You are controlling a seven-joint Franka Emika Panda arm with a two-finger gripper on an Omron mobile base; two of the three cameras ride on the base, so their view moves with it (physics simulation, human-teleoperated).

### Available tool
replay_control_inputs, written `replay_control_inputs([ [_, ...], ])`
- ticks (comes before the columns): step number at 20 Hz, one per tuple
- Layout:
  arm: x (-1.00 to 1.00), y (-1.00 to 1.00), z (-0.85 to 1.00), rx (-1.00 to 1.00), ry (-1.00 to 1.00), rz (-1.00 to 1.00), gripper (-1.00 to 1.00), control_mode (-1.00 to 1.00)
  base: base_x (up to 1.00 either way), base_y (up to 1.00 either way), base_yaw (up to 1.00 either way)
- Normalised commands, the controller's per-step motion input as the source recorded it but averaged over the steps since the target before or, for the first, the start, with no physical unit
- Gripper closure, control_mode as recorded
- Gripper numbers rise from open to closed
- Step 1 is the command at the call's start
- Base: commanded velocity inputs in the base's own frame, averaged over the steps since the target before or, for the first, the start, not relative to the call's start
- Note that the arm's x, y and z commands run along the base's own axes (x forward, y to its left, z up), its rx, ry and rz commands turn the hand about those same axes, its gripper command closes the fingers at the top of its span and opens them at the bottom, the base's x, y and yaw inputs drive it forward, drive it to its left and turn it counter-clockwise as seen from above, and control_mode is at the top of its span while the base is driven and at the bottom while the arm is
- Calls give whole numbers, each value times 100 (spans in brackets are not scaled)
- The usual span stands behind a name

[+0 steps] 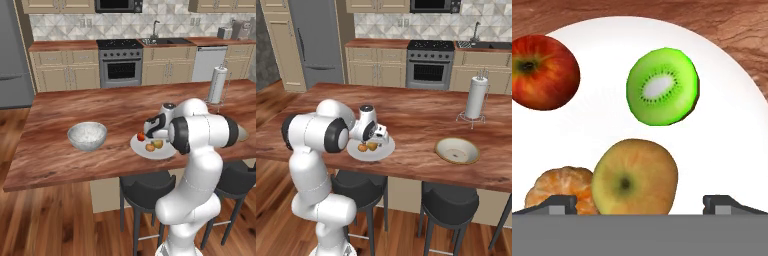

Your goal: Take the fruits from the plate on the dining counter and place two fruits in each bowl.

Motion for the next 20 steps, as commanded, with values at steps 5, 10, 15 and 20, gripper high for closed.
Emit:
replay_control_inputs([
  [5, 1, 0, -40, 0, 6, -1, -100, -100, 0, 0, 0],
  [10, 9, 0, -19, 0, 1, 0, 100, -100, 0, 0, 0],
  [15, 1, 0, 0, 0, 0, 0, 100, -100, 0, 0, 0],
  [20, -3, -8, 8, 0, -1, 0, 100, -100, 0, 0, 0],
])
